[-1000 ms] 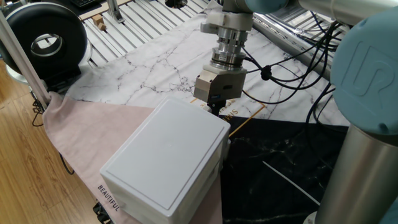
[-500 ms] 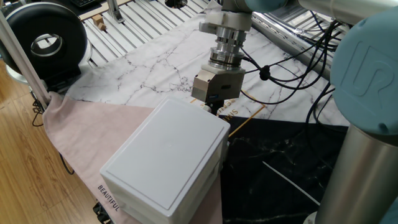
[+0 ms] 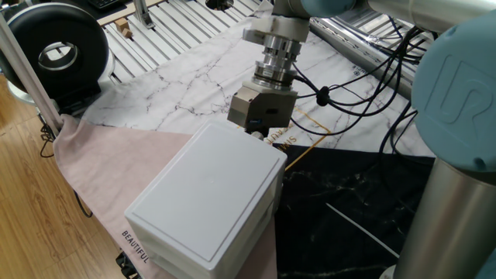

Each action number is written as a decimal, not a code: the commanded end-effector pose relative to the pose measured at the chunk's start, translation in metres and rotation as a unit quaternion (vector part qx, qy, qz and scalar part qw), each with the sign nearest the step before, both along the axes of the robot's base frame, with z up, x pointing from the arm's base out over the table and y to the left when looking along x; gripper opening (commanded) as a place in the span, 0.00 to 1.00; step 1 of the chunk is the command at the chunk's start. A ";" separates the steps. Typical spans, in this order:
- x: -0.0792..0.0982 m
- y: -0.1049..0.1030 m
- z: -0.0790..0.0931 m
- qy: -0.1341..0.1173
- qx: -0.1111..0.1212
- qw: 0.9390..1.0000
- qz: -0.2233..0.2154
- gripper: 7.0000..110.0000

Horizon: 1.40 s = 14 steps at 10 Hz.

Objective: Put things in the drawer

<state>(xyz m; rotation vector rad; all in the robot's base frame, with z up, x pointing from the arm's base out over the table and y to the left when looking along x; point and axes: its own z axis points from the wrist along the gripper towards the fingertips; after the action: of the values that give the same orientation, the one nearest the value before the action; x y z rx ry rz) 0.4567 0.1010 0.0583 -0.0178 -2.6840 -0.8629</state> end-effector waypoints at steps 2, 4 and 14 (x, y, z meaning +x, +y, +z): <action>0.006 0.005 0.002 -0.001 0.000 1.000 -0.008 0.00; 0.006 0.002 0.002 0.001 -0.004 1.000 -0.007 0.00; -0.012 -0.017 -0.012 0.003 -0.027 0.999 0.033 0.00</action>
<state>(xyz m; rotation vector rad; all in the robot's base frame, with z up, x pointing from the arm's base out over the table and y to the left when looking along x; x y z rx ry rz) 0.4499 0.0795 0.0462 0.0497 -2.6975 -0.7489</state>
